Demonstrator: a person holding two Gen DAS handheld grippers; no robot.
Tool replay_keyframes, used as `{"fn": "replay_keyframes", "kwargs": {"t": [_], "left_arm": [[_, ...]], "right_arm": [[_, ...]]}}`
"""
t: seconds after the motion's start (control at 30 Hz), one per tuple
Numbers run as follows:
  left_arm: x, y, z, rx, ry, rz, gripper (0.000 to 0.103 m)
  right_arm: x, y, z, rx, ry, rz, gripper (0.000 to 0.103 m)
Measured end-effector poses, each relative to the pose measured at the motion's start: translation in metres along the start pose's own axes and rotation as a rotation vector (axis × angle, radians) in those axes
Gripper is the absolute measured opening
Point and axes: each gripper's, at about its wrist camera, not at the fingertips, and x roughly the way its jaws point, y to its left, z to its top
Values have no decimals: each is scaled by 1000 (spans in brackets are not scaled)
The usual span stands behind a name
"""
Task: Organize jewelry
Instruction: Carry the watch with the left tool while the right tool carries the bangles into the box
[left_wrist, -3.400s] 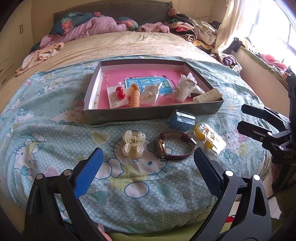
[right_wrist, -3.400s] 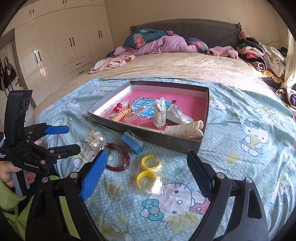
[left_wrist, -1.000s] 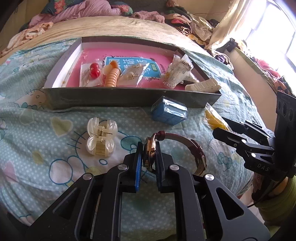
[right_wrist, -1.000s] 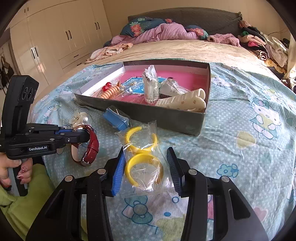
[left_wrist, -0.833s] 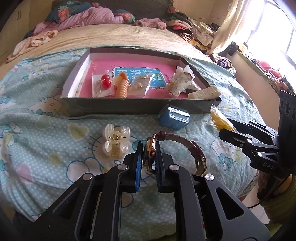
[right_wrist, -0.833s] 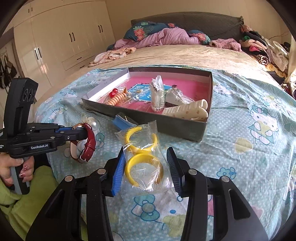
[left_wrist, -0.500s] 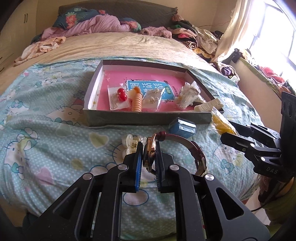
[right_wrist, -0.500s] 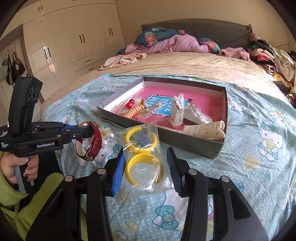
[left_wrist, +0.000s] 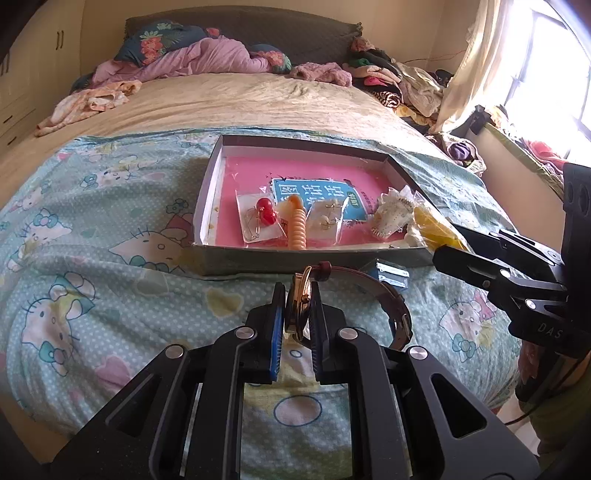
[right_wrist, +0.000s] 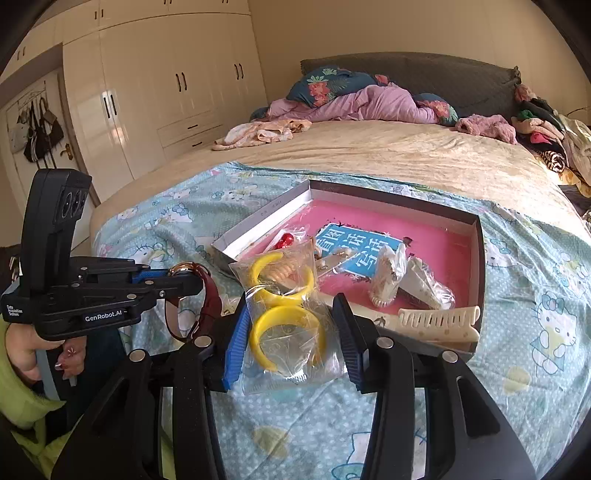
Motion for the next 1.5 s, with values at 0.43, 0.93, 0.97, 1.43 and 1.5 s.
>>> {"fn": "replay_keyframes", "kwargs": {"t": [0.43, 0.93, 0.97, 1.43, 1.5], "left_arm": [[18, 19, 29, -16, -6, 23, 6], [51, 32, 53, -38, 20, 38, 6], [52, 33, 54, -37, 22, 41, 6], [62, 36, 57, -27, 23, 51, 6], [63, 37, 58, -28, 23, 47, 6]], "right_arm": [[26, -13, 20, 9, -12, -17, 42], [60, -23, 33, -10, 14, -52, 42], [62, -23, 33, -14, 15, -54, 42], [93, -28, 37, -54, 63, -90, 43], [94, -29, 37, -46, 67, -90, 45]]}}
